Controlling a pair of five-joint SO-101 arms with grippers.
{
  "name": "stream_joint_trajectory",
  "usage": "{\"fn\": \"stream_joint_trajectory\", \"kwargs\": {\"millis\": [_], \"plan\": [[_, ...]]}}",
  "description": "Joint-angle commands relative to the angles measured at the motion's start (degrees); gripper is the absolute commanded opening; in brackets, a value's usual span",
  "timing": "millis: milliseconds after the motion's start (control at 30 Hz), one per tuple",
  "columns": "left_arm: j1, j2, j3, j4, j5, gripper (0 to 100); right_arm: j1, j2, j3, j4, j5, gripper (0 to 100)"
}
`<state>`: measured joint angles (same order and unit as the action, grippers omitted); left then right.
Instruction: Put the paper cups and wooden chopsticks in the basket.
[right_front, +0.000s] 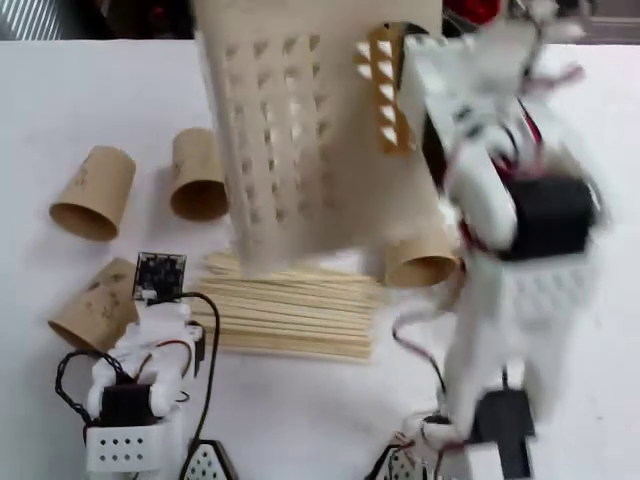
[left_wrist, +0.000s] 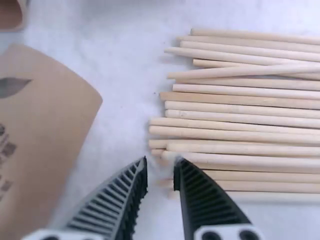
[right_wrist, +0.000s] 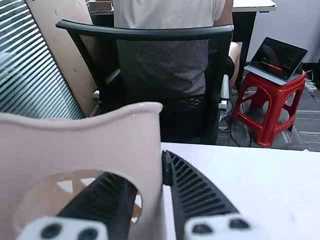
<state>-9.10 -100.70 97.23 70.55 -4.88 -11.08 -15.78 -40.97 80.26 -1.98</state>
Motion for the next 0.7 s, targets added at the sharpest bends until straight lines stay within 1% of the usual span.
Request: {"fn": "stream_joint_trajectory", "kwargs": {"millis": [0, 67, 133, 200, 267, 333, 500, 533, 633, 667], "plan": [[-0.1, 0.1, -0.2, 0.2, -0.4, 11, 0.0, -12.8, 9.5, -1.2, 1.0, 1.6], [0.8, 0.1, -0.2, 0.2, -0.3, 11, -0.3, -18.8, 19.3, -5.8, 2.9, 1.6], [2.0, 0.1, -0.2, 0.2, -0.3, 11, -0.3, -23.2, 30.7, -13.5, 3.5, 1.6], [2.5, 0.1, -0.2, 0.2, -0.3, 11, -0.3, -24.7, 41.1, -22.2, 3.8, 1.6], [2.5, 0.1, -0.2, 0.2, -0.2, 11, -0.2, -23.4, 48.4, -29.1, 3.9, 1.5], [2.1, 0.1, -0.2, 0.2, -0.3, 11, 0.0, -20.4, 51.9, -33.1, 3.8, 1.5], [2.3, 0.0, -0.2, -0.3, -1.7, 11, -0.1, -11.6, 48.3, -33.9, 3.5, 1.5], [2.4, 0.0, -0.4, -2.1, -4.6, 11, -0.1, -9.6, 46.9, -33.8, 3.5, 1.5], [0.8, 0.0, -0.9, -9.1, -19.0, 11, 0.1, -4.0, 42.9, -33.5, 3.7, 1.5], [0.1, 0.0, -1.6, -10.6, -22.5, 11, 0.1, -2.4, 41.9, -33.5, 3.8, 1.5]]}}
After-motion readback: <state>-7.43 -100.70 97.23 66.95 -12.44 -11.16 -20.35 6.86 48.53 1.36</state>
